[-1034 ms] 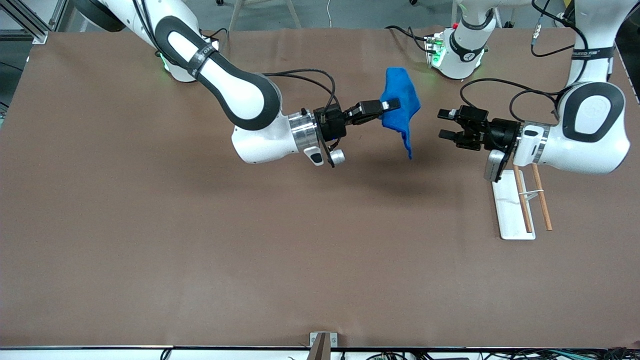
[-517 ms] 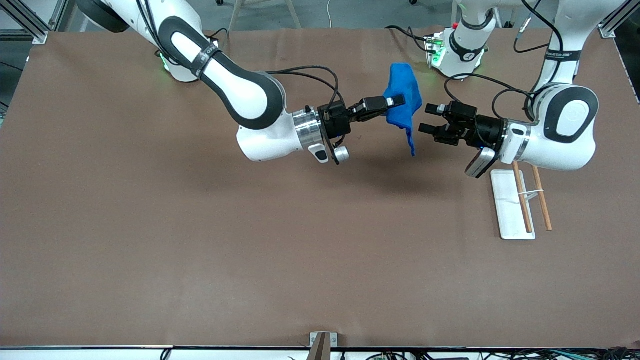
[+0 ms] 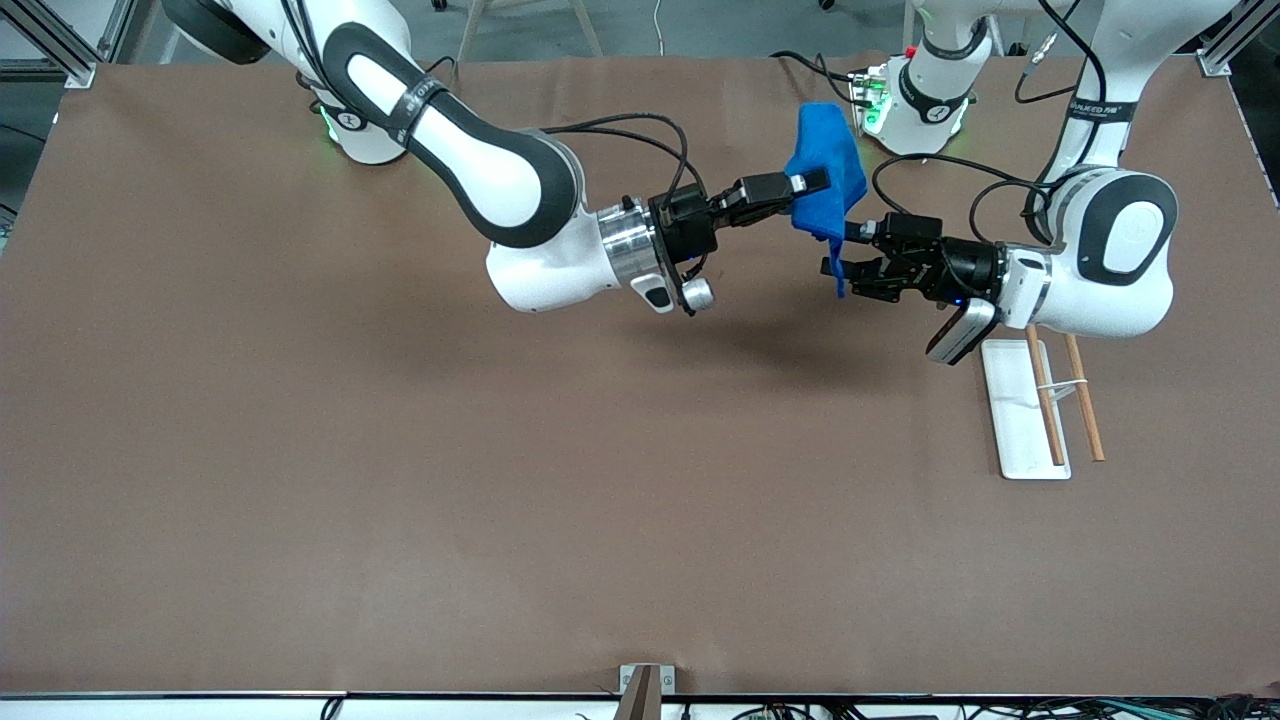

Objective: Right arm passes towel to left arm to hang
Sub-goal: 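Grasp the towel's hanging end with the left gripper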

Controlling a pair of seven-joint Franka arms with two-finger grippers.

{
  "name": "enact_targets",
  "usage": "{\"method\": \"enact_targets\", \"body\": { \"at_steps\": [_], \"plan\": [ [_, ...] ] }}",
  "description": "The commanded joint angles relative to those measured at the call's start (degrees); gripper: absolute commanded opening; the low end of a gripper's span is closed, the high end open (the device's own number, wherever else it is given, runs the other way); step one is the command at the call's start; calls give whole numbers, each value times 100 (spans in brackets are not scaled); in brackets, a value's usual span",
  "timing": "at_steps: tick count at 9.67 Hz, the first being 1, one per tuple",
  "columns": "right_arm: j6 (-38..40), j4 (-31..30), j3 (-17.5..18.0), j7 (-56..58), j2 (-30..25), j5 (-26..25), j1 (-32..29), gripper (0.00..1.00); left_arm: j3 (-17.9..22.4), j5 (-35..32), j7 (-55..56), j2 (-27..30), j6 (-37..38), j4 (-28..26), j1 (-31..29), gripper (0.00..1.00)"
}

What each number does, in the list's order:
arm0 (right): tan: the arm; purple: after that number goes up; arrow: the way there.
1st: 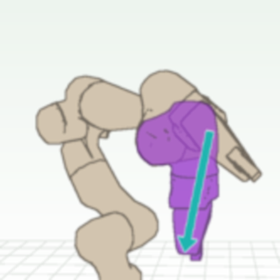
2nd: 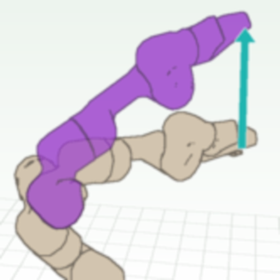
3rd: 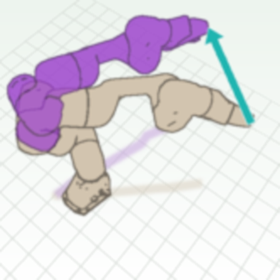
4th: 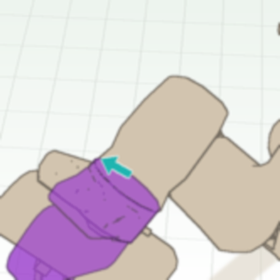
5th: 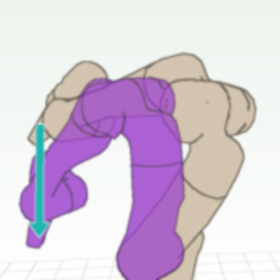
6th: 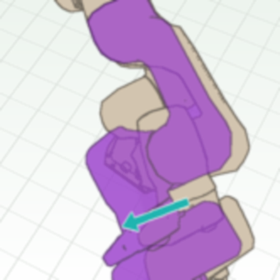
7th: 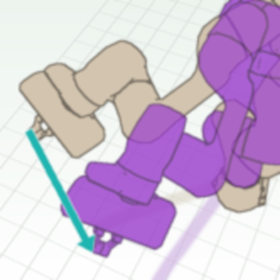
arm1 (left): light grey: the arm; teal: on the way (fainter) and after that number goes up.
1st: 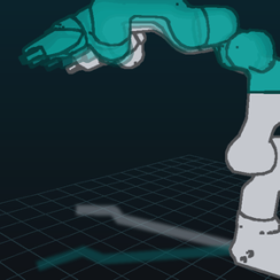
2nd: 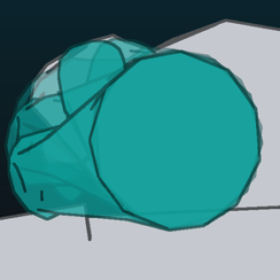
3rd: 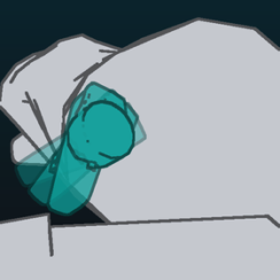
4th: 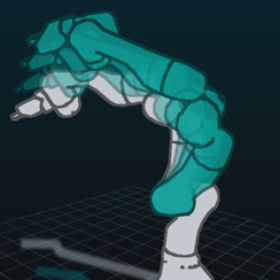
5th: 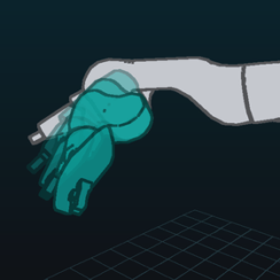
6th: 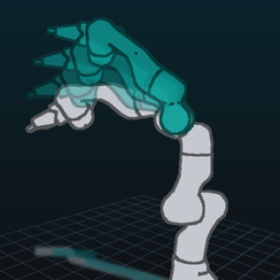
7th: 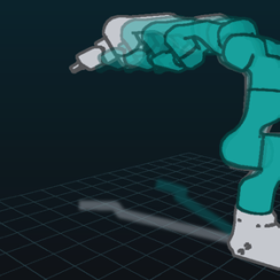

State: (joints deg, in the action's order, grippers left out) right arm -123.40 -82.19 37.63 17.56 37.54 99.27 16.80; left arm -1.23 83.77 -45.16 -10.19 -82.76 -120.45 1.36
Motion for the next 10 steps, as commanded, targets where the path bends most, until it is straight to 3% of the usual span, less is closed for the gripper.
{"method": "enact_targets", "body": {
  "at_steps": [1, 2, 6, 7, 10],
  "plan": [
    [-44, 133, 25, 116, 87, 171, 60, 1, -44, 139, -204, 52, -162, -198, -75, 72],
    [-44, 133, 25, 125, 78, 171, 69, 1, -44, 140, -213, 61, -153, -198, -136, 66],
    [-44, 133, 25, 125, 78, 171, 86, 1, -44, 140, -239, 166, -92, -207, -233, 5],
    [-44, 133, 25, 116, 78, 171, 86, 1, -44, 140, -239, 175, -91, -207, -233, 0],
    [-44, 124, 25, 125, 70, 189, 95, 1, 0, 140, -205, 166, -83, -189, -251, 0]
  ]
}}
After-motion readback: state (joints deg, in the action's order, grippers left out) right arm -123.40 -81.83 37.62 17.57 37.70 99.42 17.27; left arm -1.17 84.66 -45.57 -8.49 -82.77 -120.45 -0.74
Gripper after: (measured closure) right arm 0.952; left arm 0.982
